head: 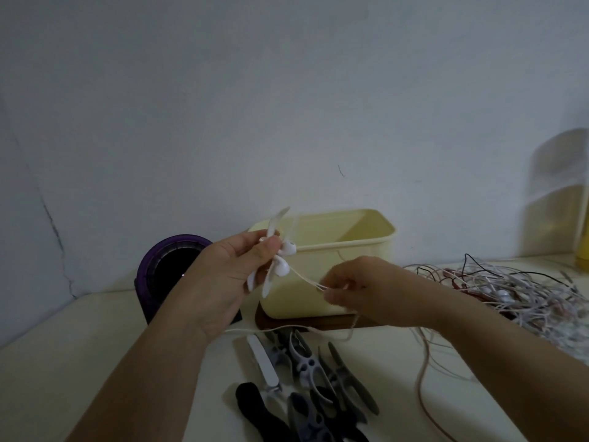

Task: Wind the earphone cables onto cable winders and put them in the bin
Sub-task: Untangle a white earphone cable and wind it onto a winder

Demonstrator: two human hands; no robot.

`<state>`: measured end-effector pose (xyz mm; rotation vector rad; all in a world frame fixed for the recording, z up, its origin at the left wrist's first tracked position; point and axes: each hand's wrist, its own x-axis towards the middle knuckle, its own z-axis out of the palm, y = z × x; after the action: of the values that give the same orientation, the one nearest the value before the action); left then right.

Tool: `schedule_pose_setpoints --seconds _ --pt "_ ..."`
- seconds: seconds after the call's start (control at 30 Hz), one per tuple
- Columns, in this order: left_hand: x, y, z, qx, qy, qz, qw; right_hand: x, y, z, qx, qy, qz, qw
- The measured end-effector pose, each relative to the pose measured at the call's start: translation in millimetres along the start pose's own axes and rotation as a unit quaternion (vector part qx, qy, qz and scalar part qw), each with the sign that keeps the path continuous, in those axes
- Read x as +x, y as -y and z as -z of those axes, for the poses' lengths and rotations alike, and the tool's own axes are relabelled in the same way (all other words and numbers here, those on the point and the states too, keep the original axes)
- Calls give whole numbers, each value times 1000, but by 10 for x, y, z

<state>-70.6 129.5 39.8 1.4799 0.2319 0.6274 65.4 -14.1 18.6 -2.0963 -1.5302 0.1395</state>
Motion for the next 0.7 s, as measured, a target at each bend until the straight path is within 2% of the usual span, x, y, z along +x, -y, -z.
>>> schedule_pose_setpoints --seconds 0.03,0.1,0.17,0.27,0.43,0.57,0.63,0.7 --pt "3 25 -45 -24 -1 1 1000 -4 14 -3 42 -1 6 999" --pt "3 76 -145 -61 -10 -1 998 -11 96 -23 218 -36 7 975" --pt "13 130 -215 -89 -23 -4 996 -3 220 -101 328 -133 34 935" --pt "3 175 -285 -126 -52 -11 991 7 309 -251 270 -289 84 915" --pt "-38 216 -393 -149 -93 -31 984 18 293 -348 265 -357 108 889" --pt "-50 211 -432 -179 -104 -27 978 43 264 -381 54 -456 111 881" --pt "-43 209 -429 -193 -97 -23 976 40 270 -356 36 -460 106 881" --pt "-43 201 -425 -197 -86 -22 976 28 290 -312 86 -416 96 900"
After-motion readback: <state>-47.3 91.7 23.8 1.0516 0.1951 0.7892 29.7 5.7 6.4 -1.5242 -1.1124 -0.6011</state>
